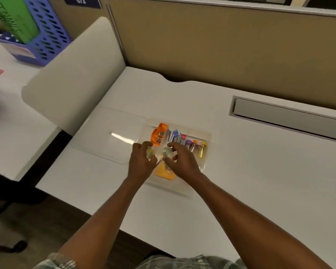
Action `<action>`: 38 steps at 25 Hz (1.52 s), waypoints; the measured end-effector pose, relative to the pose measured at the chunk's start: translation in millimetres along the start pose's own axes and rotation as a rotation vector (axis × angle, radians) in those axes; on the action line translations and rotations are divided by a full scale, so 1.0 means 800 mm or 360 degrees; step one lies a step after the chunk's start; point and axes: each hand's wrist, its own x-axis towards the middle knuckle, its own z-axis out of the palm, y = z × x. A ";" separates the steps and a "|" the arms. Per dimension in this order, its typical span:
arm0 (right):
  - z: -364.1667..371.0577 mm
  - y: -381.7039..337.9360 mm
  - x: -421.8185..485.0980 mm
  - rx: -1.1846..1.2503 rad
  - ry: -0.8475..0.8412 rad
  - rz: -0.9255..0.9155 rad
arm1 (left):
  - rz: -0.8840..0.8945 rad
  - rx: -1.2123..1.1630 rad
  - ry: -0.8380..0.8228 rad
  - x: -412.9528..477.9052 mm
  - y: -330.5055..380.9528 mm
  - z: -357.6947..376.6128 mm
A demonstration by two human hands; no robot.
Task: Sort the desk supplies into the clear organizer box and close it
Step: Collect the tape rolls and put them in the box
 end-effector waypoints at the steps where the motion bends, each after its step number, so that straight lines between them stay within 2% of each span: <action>1: 0.013 -0.007 0.006 -0.0037 -0.0026 -0.0028 | -0.0029 0.0049 -0.0030 0.002 -0.013 -0.007; 6: 0.056 -0.026 0.034 -0.0210 -0.0159 -0.0091 | -0.0066 0.0157 -0.0198 0.010 -0.051 -0.017; 15: 0.085 -0.028 0.058 -0.0517 -0.0136 -0.0118 | -0.0015 0.0129 -0.0114 0.010 -0.075 -0.019; 20: 0.091 -0.019 0.061 -0.0561 -0.0158 -0.0123 | 0.0041 0.0048 -0.0106 0.023 -0.074 -0.022; 25: 0.083 -0.014 0.060 -0.0508 -0.0097 -0.0086 | 0.0151 0.0171 -0.0207 0.039 -0.079 -0.020; 28: 0.071 -0.011 0.060 -0.0473 -0.0050 -0.0070 | 0.0165 0.0138 -0.0132 0.045 -0.083 -0.020; 31: 0.056 0.000 0.060 -0.0428 0.0023 -0.0028 | 0.0063 0.0013 0.0102 0.051 -0.093 -0.021; 34: 0.045 0.013 0.055 -0.0433 0.0093 0.0005 | -0.0182 -0.0112 0.0283 0.058 -0.111 -0.023; 38: 0.024 0.035 0.045 -0.0681 0.0387 0.0053 | -0.0385 -0.0031 0.0190 0.061 -0.143 -0.024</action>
